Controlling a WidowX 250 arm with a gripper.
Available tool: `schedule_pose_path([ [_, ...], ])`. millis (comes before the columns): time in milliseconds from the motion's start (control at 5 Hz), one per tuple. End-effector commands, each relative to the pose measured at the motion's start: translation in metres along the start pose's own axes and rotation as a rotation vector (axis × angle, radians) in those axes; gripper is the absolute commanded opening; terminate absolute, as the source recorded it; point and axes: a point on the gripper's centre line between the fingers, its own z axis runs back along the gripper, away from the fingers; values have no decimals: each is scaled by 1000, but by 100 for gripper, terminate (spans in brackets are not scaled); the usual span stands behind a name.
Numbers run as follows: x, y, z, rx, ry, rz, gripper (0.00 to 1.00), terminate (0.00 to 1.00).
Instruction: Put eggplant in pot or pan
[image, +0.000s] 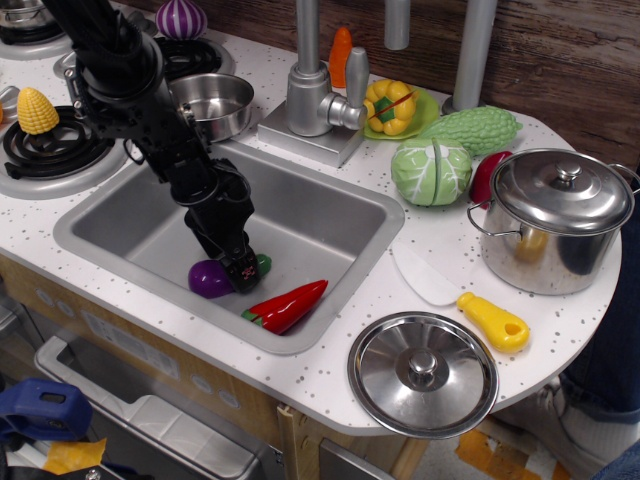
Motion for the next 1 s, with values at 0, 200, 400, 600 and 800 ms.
schedule_pose_path([
  [0,-3,7,-7,5,-60,43,100,0],
  [200,-2,9,-7,-10,-66,36,0,0],
  [400,2,6,15,26,-14,24,0,0],
  [600,7,8,48,88,54,13,0,0],
  [800,14,16,81,121,114,-20,0,0],
])
